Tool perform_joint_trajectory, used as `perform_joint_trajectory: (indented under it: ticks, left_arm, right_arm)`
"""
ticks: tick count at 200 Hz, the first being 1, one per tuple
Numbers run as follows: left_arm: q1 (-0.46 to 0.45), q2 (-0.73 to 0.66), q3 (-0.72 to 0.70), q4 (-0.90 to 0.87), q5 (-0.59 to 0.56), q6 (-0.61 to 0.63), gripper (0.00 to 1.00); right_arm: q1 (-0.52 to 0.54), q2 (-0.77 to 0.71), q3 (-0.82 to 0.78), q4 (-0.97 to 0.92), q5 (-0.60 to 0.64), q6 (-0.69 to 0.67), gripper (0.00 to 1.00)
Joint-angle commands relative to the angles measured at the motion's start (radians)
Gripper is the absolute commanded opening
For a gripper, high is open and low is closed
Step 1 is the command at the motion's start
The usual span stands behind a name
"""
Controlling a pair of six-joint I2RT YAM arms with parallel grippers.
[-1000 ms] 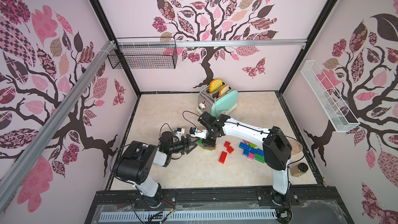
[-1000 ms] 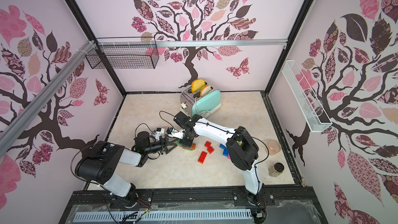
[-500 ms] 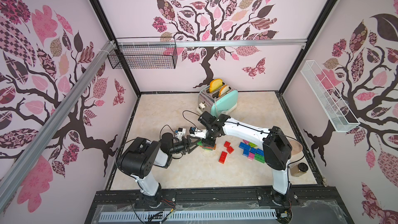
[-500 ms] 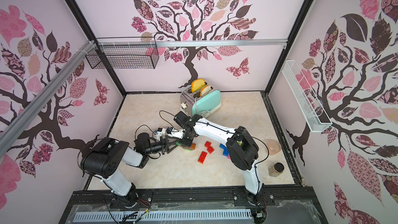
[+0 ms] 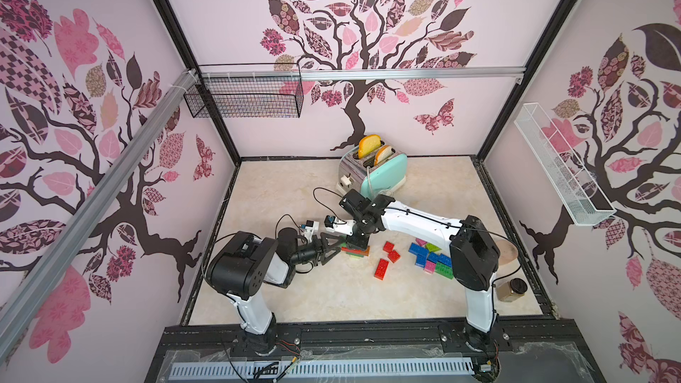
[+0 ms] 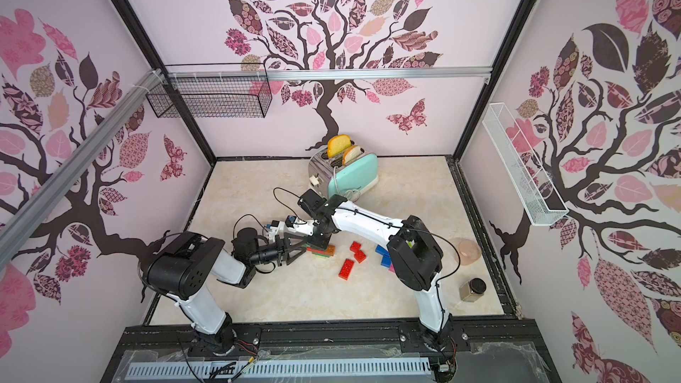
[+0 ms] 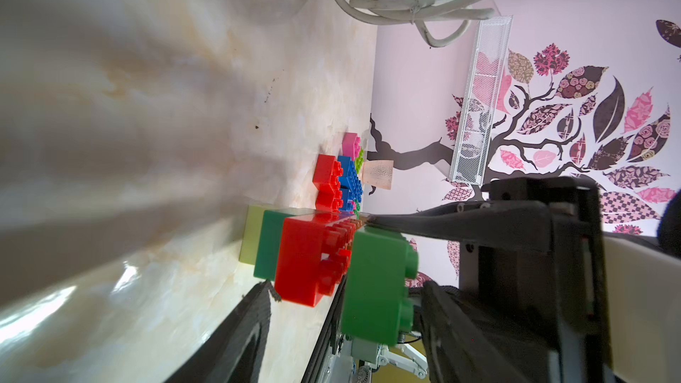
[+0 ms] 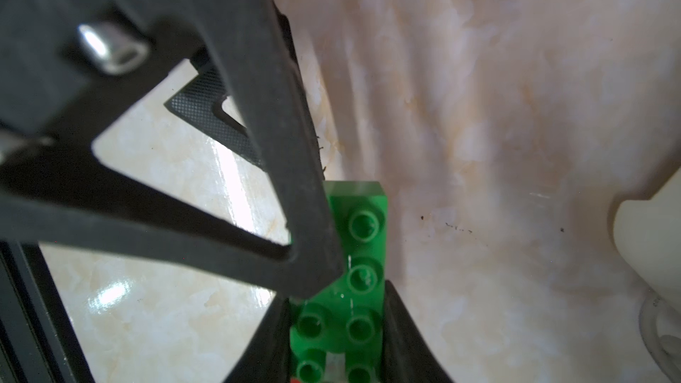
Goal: Assemble a heart with lego
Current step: Assemble the lego brick with the lego brick.
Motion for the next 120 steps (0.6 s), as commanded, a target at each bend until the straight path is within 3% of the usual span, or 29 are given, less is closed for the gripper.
perform_joint_trajectory:
  ticks: [1, 120]
  left_arm:
    - [-0.005, 0.032, 0.011, 0.041, 0.012, 0.016, 0.67]
    - [-0.033, 0.080, 0.027, 0.056, -0.006, 0.034, 0.69]
  right_arm:
    - [-0.007, 0.021, 0.006, -0.001, 0.009, -0.001, 0.22]
    - [-0.007, 0.044, 0.009, -0.009, 0.008, -0.010, 0.22]
